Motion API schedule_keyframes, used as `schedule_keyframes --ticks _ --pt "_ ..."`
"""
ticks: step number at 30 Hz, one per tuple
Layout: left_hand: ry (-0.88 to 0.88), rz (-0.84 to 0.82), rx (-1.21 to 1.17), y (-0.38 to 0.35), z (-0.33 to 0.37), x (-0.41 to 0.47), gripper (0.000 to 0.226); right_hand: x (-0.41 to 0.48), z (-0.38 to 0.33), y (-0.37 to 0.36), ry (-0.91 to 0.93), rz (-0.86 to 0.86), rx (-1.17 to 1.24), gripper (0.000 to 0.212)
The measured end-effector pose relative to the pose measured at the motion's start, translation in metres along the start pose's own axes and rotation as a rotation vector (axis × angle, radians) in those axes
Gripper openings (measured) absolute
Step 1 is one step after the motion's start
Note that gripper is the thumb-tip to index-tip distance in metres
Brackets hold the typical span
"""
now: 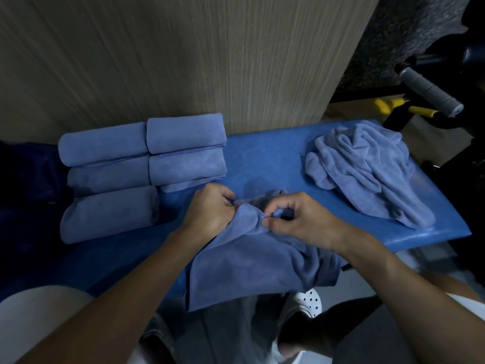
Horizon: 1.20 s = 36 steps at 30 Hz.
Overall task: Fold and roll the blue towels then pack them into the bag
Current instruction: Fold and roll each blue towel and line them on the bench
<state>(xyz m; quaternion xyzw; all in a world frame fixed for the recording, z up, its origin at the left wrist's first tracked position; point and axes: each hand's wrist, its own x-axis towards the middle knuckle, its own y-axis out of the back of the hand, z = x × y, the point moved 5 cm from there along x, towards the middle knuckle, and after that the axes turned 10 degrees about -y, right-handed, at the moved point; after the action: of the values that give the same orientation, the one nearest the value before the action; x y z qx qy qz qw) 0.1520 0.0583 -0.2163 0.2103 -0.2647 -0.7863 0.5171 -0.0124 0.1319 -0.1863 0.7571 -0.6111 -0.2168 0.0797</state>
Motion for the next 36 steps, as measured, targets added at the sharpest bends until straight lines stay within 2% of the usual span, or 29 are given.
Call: schedule_keyframes --ticks 3,7,12,13,18,20,22,25,28,32,34,36 --pt "-0.018 0.047 -0.184 -0.005 0.002 0.000 0.015 0.000 0.001 0.002 -0.005 0.013 -0.010 0.012" --pt "-0.146 0.047 -0.387 -0.004 0.017 0.000 0.017 -0.002 0.000 0.010 0.002 0.127 0.065 0.011" --pt "-0.291 0.021 -0.390 0.006 0.036 -0.004 0.016 -0.004 -0.005 0.023 0.026 0.319 0.113 0.012" --pt "-0.311 0.003 -0.405 0.007 0.039 -0.006 0.012 -0.004 -0.006 0.025 0.013 0.338 0.117 0.012" --pt "-0.429 -0.026 -0.328 0.004 0.049 -0.016 0.025 -0.001 -0.004 0.028 -0.094 0.443 0.133 0.014" --pt "-0.436 -0.017 -0.330 0.003 0.054 -0.019 0.019 0.001 -0.004 0.028 -0.135 0.472 0.152 0.016" --pt "-0.439 -0.020 -0.384 0.002 0.058 -0.022 0.010 0.002 -0.004 0.028 -0.163 0.488 0.146 0.020" --pt "-0.418 -0.002 -0.400 0.000 0.057 -0.023 0.028 0.003 -0.006 0.026 -0.169 0.488 0.118 0.021" --pt "-0.407 0.078 -0.418 0.000 0.055 -0.021 0.012 0.003 -0.008 0.025 -0.136 0.494 0.118 0.023" --pt "-0.404 0.159 -0.382 0.007 0.053 -0.020 0.014 0.001 -0.011 0.024 -0.098 0.477 0.127 0.020" --pt "-0.380 0.196 -0.370 0.011 0.053 -0.020 0.012 -0.001 -0.014 0.023 -0.073 0.437 0.150 0.017" --pt "-0.367 0.269 -0.392 0.019 0.052 -0.020 0.015 -0.005 -0.013 0.024 -0.090 0.359 0.163 0.025"
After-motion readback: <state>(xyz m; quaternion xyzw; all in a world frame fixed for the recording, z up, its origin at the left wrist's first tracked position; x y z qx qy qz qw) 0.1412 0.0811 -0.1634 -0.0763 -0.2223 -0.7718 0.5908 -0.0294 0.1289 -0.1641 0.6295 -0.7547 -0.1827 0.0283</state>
